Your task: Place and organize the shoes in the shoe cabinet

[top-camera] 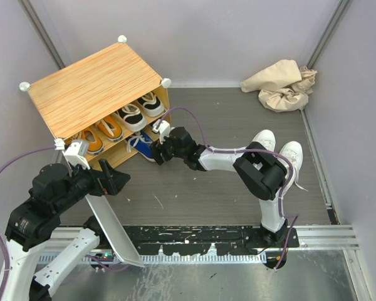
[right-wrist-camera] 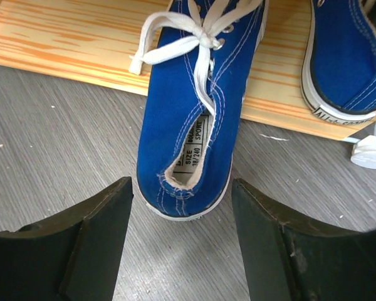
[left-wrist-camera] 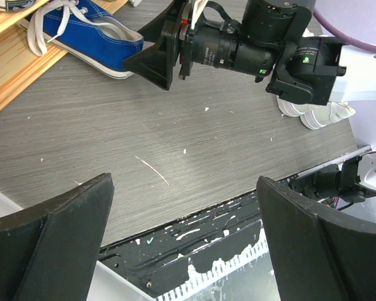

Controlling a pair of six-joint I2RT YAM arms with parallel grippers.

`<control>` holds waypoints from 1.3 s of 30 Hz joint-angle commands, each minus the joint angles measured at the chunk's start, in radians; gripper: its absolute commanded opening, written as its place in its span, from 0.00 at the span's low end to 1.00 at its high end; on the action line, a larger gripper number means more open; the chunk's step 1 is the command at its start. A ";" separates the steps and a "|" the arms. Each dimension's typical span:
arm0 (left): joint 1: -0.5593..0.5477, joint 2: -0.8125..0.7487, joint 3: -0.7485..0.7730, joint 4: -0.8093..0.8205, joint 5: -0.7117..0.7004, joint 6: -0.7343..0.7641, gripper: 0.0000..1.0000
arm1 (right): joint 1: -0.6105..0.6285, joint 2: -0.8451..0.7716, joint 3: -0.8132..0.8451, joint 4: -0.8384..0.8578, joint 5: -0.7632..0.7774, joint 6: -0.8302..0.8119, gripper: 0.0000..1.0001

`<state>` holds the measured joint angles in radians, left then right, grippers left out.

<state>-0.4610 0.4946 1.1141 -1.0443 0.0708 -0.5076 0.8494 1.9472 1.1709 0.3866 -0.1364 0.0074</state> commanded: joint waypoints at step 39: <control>0.001 0.017 -0.043 0.008 -0.022 0.036 0.98 | -0.015 0.274 0.335 0.410 0.193 0.076 0.01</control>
<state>-0.4610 0.4980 1.0847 -1.0344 0.0662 -0.4843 0.8467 2.2398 1.4223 0.6060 0.0025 0.0853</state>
